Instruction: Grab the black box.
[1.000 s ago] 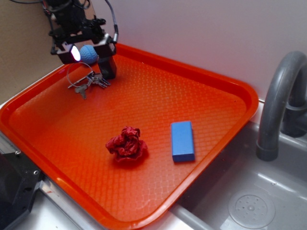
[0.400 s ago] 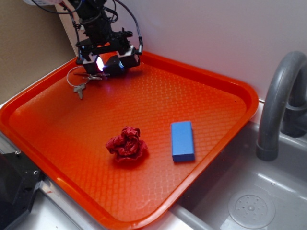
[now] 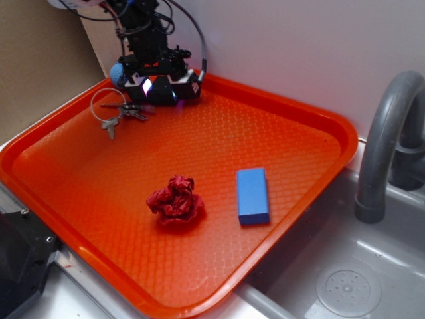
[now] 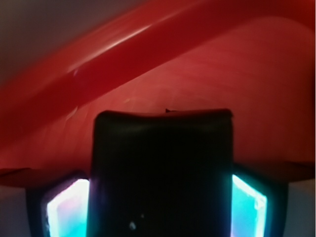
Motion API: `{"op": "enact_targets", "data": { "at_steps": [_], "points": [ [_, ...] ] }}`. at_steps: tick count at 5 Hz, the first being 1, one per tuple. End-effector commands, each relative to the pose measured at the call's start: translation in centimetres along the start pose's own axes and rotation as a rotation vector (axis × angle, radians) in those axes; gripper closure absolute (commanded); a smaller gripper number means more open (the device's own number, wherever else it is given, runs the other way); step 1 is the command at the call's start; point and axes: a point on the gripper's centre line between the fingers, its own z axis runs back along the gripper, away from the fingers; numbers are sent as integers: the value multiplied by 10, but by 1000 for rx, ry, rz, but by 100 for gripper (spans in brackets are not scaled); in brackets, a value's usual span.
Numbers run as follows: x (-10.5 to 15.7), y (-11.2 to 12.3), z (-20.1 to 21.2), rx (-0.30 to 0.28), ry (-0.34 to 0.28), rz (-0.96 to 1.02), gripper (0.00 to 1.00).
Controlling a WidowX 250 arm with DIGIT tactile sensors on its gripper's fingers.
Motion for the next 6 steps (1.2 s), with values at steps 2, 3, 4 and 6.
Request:
{"op": "enact_targets", "data": {
  "at_steps": [2,3,4,6],
  "points": [
    [-18,-8,55,-16,-64,-87,100],
    [-54,-12,107,-47,-106,-75,100],
    [-84,-23,159,-42,-85,-156,100],
    [-121,-49,252,4,-57,-270,100]
  ]
}}
